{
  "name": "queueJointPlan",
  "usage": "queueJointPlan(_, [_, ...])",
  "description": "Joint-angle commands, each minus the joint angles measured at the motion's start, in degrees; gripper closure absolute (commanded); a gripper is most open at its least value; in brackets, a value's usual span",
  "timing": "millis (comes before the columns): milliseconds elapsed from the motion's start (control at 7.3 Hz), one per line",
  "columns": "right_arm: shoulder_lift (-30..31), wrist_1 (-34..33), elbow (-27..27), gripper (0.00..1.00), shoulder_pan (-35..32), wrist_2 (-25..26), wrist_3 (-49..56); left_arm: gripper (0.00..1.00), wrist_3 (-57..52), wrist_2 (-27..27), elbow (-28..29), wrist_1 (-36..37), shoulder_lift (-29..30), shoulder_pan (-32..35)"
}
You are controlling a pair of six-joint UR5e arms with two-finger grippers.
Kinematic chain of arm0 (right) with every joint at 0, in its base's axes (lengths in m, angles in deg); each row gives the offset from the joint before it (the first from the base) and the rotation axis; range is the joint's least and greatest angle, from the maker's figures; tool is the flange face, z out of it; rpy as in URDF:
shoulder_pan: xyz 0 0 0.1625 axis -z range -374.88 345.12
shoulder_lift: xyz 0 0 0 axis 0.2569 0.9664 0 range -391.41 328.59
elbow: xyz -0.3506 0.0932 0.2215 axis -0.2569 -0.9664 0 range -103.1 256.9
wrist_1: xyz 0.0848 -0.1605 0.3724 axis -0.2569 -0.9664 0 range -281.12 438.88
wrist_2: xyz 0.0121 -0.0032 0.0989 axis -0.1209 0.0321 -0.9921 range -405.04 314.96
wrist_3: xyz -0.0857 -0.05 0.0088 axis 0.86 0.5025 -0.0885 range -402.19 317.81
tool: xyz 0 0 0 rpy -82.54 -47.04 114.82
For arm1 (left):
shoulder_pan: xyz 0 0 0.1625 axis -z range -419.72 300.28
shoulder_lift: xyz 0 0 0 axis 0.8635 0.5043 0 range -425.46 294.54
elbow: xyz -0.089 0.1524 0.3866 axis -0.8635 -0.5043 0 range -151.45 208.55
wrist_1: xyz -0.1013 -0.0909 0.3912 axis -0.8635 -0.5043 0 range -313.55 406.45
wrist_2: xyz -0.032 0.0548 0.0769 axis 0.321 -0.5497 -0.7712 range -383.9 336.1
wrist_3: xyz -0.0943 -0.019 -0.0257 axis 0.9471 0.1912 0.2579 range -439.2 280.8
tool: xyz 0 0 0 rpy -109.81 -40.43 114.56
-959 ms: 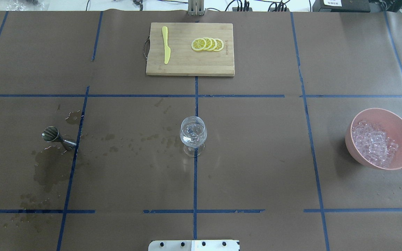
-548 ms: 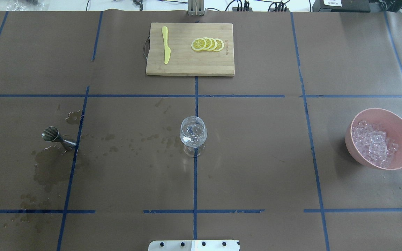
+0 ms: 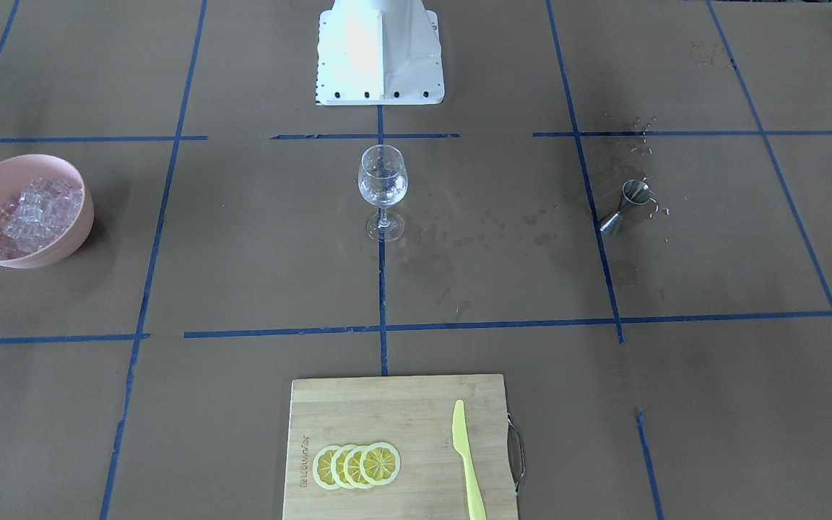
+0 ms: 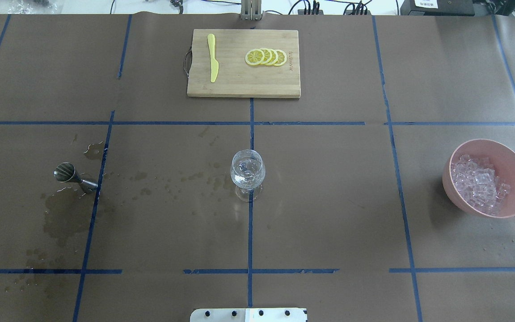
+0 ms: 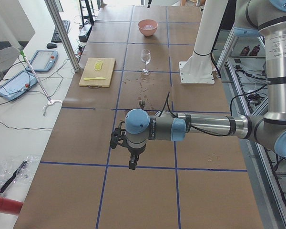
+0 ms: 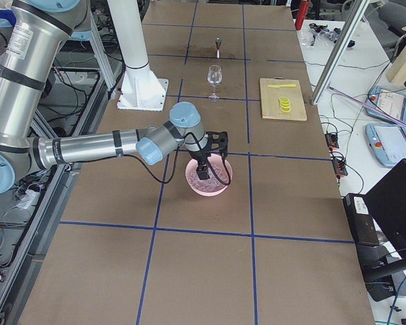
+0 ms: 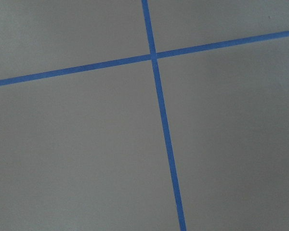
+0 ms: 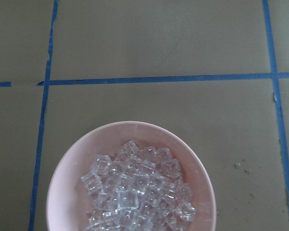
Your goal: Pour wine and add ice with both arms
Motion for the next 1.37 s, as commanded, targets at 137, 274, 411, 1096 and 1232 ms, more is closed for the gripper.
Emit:
queueJointPlan(137, [-1.62,2.95,-1.21,0.00,12.32,8.78,-3.13,0.00,0.04,0.00,0.22,-1.33,0.20,0.00])
queueJointPlan(274, [-1.62,2.95,-2.78,0.10,16.78,16.55,-3.22,0.00,0.04,0.00,0.56,-2.64,0.20,0.00])
queueJointPlan(411, [-1.88,3.21,-4.45,0.14,17.26,17.06,-3.04,0.00,0.04,0.00,0.57,-2.83,0.11,0.00])
queueJointPlan(1096, [-4.52,3.21,-7.89,0.23,17.62,16.19,-3.04,0.00,0.04,0.00,0.48,-2.83,0.11,0.00])
queueJointPlan(1232, [-4.96,3.13,-8.07,0.25,18.05,16.19,-3.04,0.00,0.04,0.00,0.48,-2.83,0.11,0.09])
